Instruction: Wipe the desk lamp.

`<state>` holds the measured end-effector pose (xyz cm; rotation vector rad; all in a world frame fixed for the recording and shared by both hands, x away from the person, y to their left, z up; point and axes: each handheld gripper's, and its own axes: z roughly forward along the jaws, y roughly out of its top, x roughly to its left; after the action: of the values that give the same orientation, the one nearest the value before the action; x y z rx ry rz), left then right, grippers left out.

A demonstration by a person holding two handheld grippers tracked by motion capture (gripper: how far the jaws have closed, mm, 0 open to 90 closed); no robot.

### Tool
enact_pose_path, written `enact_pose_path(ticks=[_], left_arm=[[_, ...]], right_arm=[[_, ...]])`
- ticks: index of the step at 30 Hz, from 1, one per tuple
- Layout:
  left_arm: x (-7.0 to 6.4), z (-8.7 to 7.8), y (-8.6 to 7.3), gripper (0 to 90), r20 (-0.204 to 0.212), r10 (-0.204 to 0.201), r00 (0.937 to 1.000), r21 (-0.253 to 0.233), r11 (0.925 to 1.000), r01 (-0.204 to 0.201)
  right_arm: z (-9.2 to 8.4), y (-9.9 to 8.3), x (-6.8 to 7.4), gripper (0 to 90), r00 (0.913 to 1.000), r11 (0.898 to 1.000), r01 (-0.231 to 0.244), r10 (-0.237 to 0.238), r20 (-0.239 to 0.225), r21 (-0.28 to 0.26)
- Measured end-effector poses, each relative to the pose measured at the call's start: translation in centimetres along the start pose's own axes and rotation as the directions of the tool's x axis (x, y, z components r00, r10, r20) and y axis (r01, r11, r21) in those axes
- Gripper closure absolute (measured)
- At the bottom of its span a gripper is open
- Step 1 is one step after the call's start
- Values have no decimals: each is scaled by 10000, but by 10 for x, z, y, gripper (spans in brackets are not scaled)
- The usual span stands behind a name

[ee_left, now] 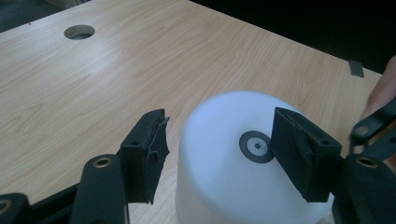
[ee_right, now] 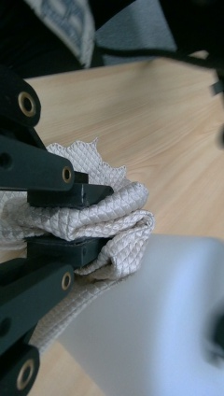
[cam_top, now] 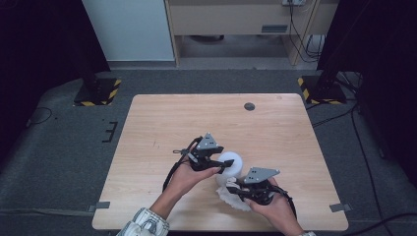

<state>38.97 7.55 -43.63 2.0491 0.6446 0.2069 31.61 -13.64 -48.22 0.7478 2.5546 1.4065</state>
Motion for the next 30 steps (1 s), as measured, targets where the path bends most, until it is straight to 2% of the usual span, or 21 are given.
enact_pose_path(ticks=[3,7,13,15,18,24,30], left_arm=[[0,0,0,356,-10,-13,10000,11,10000,13],[0,0,1,355,-18,14,10000,42,10000,-14],[0,0,1,354,-41,5,10000,59,10000,-5],[-1,0,1,355,-50,9,10000,50,10000,-9],[0,0,1,356,-42,52,10000,43,10000,-52],[0,0,1,354,-32,26,10000,50,10000,-26],[0,0,1,354,-46,34,10000,57,10000,-34]], right_arm=[[9,-11,-3,786,9999,9988,-124,122,49,473],[8,-14,-4,785,9998,9982,-146,138,153,590],[-10,4,0,784,9998,9995,-144,146,95,-281],[-12,8,1,785,9999,9993,-26,30,108,-367],[-6,7,2,785,10000,9998,46,-45,59,-200],[11,-10,-1,784,10000,9982,-53,48,81,593],[5,-12,-3,784,9997,9982,-46,32,231,598]])
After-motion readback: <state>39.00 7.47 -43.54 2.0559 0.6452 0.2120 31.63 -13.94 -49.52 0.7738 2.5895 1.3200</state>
